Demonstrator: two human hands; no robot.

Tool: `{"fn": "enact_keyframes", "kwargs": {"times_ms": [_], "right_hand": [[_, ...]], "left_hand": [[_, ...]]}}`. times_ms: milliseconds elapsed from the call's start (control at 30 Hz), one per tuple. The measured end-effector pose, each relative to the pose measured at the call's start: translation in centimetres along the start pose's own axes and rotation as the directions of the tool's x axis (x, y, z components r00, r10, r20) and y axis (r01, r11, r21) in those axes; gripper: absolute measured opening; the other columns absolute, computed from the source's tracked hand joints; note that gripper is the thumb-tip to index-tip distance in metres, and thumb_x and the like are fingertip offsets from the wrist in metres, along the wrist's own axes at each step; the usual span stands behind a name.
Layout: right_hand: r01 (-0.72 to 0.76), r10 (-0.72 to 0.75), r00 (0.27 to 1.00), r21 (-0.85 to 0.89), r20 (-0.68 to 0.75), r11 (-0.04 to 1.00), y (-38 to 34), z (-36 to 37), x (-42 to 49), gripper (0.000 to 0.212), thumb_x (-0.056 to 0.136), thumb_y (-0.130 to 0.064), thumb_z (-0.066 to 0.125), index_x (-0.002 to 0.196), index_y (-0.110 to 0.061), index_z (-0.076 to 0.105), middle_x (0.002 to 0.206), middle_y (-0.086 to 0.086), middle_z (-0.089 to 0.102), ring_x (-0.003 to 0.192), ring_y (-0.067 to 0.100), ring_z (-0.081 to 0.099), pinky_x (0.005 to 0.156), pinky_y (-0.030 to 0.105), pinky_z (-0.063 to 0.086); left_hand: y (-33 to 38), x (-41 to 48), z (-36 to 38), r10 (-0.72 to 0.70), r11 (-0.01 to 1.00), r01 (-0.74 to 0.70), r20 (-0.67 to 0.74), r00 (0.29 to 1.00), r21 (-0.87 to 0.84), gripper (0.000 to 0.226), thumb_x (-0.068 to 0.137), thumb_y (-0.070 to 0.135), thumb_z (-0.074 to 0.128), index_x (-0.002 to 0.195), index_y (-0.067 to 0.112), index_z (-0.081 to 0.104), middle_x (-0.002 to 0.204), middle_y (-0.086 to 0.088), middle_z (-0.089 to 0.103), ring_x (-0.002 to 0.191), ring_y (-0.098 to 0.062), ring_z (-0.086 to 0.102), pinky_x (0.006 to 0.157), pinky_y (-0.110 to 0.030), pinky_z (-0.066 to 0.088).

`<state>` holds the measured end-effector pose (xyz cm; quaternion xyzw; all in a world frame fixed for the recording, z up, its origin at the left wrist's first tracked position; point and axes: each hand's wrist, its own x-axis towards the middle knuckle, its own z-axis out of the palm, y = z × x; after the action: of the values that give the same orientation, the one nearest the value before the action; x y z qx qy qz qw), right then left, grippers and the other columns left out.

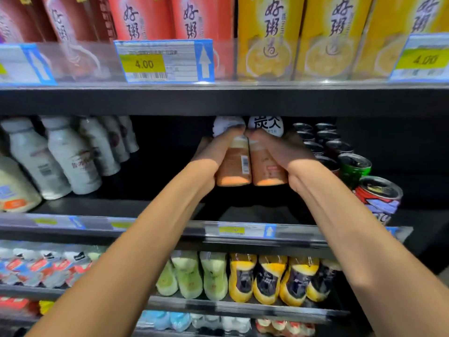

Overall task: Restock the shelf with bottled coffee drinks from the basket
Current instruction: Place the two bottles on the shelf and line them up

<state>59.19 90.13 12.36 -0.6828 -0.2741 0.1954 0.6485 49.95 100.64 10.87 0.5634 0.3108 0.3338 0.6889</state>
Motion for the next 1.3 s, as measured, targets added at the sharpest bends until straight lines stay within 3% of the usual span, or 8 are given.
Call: {"fn": "enact_keyframes", "kwargs": {"times_ms": [133, 233, 400, 567, 700, 833, 967, 1300], "right_hand": [[-0.008, 0.008, 1.000, 0.025, 0.003, 1.000, 0.2, 0.6, 3.3, 0.044, 0.072, -0.032, 0.086, 0.108, -0.020, 0.064, 0.091, 0.003, 0.075, 0.065, 0.015, 0.074, 0.049, 0.030, 0.058], [-0.009, 0.008, 0.999, -0.017, -0.044, 1.000, 0.7, 1.4, 5.6, 0.053, 0.070, -0.030, 0.088, 0.114, -0.021, 0.060, 0.091, -0.004, 0.071, 0.065, 0.007, 0.069, 0.045, 0.019, 0.052], [-0.007, -0.021, 0.990, -0.188, -0.142, 0.982, 2.0, 2.7, 9.6, 0.056, 0.064, -0.022, 0.089, 0.115, -0.013, 0.066, 0.109, 0.007, 0.072, 0.092, 0.022, 0.071, 0.079, 0.038, 0.060], [-0.028, -0.027, 0.988, -0.340, -0.155, 0.940, 3.7, 3.3, 12.1, 0.073, 0.068, -0.035, 0.087, 0.129, -0.013, 0.053, 0.125, 0.008, 0.064, 0.113, 0.027, 0.063, 0.094, 0.039, 0.053], [-0.036, -0.020, 0.981, -0.281, -0.195, 0.959, 4.7, 3.4, 13.4, 0.083, 0.072, -0.038, 0.085, 0.135, -0.011, 0.038, 0.130, 0.010, 0.060, 0.117, 0.028, 0.061, 0.084, 0.029, 0.047], [-0.011, -0.054, 0.978, -0.308, -0.201, 0.951, 5.4, 3.4, 14.6, 0.074, 0.075, -0.041, 0.082, 0.131, -0.013, 0.043, 0.131, 0.007, 0.060, 0.118, 0.026, 0.060, 0.083, 0.026, 0.045], [0.021, -0.117, 0.964, -0.374, -0.237, 0.927, 6.2, 3.6, 15.7, 0.072, 0.071, -0.042, 0.083, 0.128, -0.014, 0.051, 0.132, 0.011, 0.057, 0.121, 0.028, 0.057, 0.099, 0.038, 0.049], [0.036, -0.140, 0.945, -0.330, -0.297, 0.943, 7.6, 3.6, 17.8, 0.069, 0.072, -0.035, 0.084, 0.124, -0.010, 0.047, 0.129, 0.009, 0.058, 0.118, 0.026, 0.059, 0.090, 0.031, 0.048]], "left_hand": [[0.1, 3.9, 0.2, 0.073, 0.997, -0.073, 0.086, 0.994, 0.006, 0.037, 0.079, 0.030, 0.078, 0.109, 0.009, 0.071, 0.094, -0.014, 0.077, 0.083, -0.029, 0.075, 0.074, -0.046, 0.062], [-0.5, 6.6, 0.4, 0.146, 0.989, -0.147, 0.069, 0.987, 0.015, 0.043, 0.075, 0.032, 0.082, 0.111, 0.012, 0.070, 0.096, -0.010, 0.077, 0.085, -0.026, 0.076, 0.078, -0.046, 0.061], [-2.7, 10.0, 0.8, 0.164, 0.986, -0.165, 0.018, 0.986, 0.025, 0.085, 0.060, 0.040, 0.087, 0.130, 0.012, 0.048, 0.111, -0.011, 0.071, 0.092, -0.024, 0.074, 0.074, -0.042, 0.062], [-4.0, 12.5, 1.0, 0.185, 0.977, -0.185, 0.008, 0.983, 0.103, 0.065, 0.080, 0.024, 0.080, 0.126, 0.010, 0.036, 0.117, -0.009, 0.062, 0.102, -0.024, 0.066, 0.081, -0.039, 0.057], [-4.5, 14.9, 0.8, 0.204, 0.955, -0.214, 0.069, 0.977, 0.207, 0.064, 0.081, 0.041, 0.077, 0.124, 0.016, 0.036, 0.126, -0.007, 0.058, 0.110, -0.020, 0.062, 0.088, -0.036, 0.054], [-5.5, 17.2, 0.3, 0.228, 0.883, -0.242, 0.083, 0.970, 0.403, 0.097, 0.057, 0.075, 0.069, 0.134, 0.024, 0.039, 0.131, -0.001, 0.055, 0.128, -0.024, 0.049, 0.105, -0.045, 0.044], [-5.9, 19.5, -0.1, 0.242, 0.872, -0.251, 0.075, 0.967, 0.420, 0.103, 0.047, 0.079, 0.076, 0.131, 0.028, 0.048, 0.125, 0.000, 0.062, 0.119, -0.023, 0.058, 0.099, -0.046, 0.051], [-5.8, 19.9, 1.5, 0.244, 0.906, -0.228, 0.001, 0.970, 0.358, 0.089, 0.063, 0.052, 0.086, 0.128, 0.006, 0.046, 0.113, -0.003, 0.066, 0.098, -0.018, 0.068, 0.087, -0.036, 0.057]]}}
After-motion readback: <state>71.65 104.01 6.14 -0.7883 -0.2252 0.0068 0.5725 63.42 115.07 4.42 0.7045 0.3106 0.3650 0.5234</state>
